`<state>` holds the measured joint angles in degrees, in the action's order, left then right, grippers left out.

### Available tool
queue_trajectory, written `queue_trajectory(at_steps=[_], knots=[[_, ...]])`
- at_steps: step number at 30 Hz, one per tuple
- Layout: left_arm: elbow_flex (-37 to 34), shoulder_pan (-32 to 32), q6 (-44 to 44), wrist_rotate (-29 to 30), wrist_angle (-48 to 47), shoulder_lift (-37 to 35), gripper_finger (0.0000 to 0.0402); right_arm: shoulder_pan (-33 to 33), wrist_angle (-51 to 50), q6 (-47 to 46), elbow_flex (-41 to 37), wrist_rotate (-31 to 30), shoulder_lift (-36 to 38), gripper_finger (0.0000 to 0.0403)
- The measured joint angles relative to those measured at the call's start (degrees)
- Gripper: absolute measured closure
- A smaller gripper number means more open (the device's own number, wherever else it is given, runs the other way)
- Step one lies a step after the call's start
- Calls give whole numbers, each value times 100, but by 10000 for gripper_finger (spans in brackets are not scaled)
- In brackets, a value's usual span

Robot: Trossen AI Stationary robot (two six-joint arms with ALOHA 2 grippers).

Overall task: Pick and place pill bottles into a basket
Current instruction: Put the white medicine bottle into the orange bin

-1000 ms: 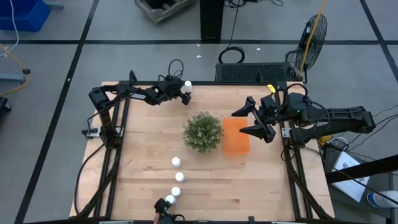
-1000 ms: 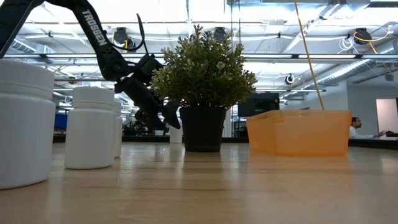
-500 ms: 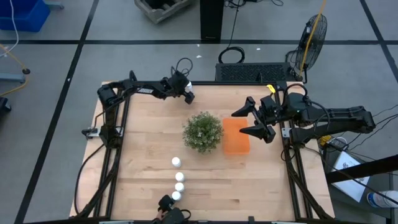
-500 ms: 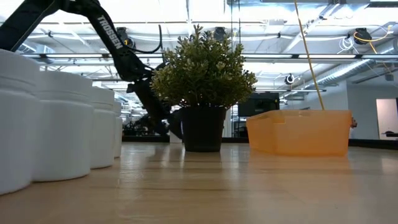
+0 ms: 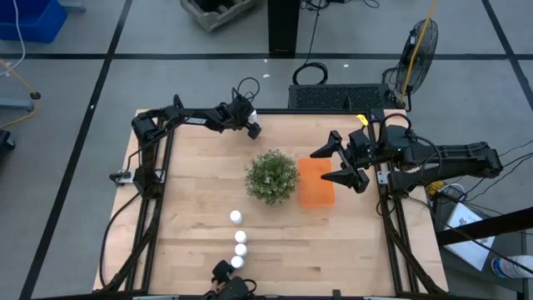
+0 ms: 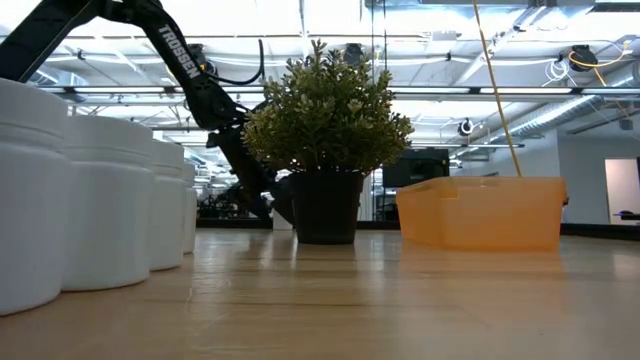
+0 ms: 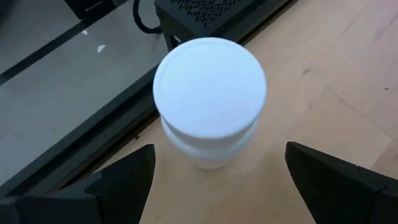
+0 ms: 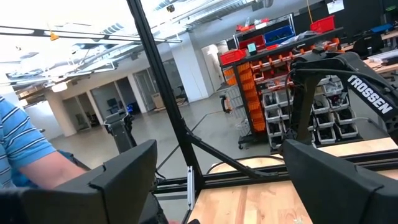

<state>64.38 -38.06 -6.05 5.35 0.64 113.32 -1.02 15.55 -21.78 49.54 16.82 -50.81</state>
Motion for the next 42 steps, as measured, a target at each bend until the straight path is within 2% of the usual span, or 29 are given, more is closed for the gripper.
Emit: queue_trajectory(at_steps=[17, 33, 37, 42], knots=[[-2, 7, -190, -87, 256, -2, 36, 0, -9, -2, 0, 0, 0, 64], [-2, 7, -359, 64, 467, -4, 38, 0, -7, -4, 0, 2, 0, 64], [0, 4, -424, 70, 657, -7, 64, 0, -5, -4, 0, 2, 0, 64], [0, 4, -456, -46, 650, -9, 133, 0, -3, -4, 0, -1, 1, 64]])
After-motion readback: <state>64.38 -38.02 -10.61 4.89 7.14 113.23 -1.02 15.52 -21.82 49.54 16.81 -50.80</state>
